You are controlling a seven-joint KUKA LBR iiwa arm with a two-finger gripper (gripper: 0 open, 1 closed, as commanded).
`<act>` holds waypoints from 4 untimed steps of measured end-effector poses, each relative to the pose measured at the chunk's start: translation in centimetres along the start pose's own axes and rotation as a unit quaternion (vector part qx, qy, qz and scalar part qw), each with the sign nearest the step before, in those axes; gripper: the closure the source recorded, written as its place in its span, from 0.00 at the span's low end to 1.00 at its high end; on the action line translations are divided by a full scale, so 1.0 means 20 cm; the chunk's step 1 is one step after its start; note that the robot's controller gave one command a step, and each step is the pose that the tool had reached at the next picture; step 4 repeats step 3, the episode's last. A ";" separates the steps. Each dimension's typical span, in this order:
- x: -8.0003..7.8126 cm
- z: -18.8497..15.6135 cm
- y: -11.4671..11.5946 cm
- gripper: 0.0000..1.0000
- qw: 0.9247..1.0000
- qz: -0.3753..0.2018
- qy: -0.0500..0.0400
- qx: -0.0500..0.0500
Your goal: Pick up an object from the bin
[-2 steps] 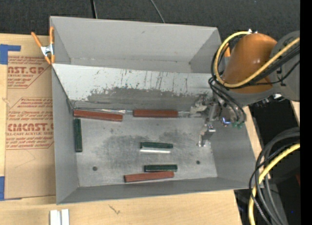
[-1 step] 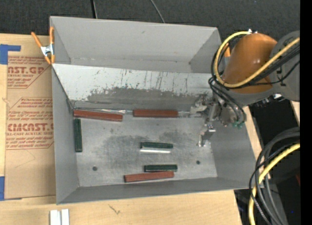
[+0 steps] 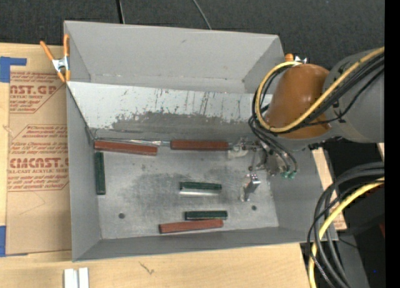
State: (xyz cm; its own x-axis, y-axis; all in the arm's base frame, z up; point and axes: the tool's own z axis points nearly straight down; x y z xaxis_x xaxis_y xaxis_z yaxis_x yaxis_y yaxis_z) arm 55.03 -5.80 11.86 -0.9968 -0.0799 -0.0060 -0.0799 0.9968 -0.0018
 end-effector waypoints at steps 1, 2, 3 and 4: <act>-0.15 0.20 0.28 1.00 1.000 0.014 -0.005 -0.001; -0.15 0.20 0.28 1.00 1.000 0.014 -0.005 -0.001; -0.20 -0.83 0.36 1.00 0.999 0.048 0.003 -0.001; -0.20 -0.83 0.36 1.00 0.999 0.048 0.003 -0.001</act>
Offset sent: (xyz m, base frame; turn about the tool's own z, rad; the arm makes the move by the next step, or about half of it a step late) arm 0.0000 0.0000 0.0000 0.0000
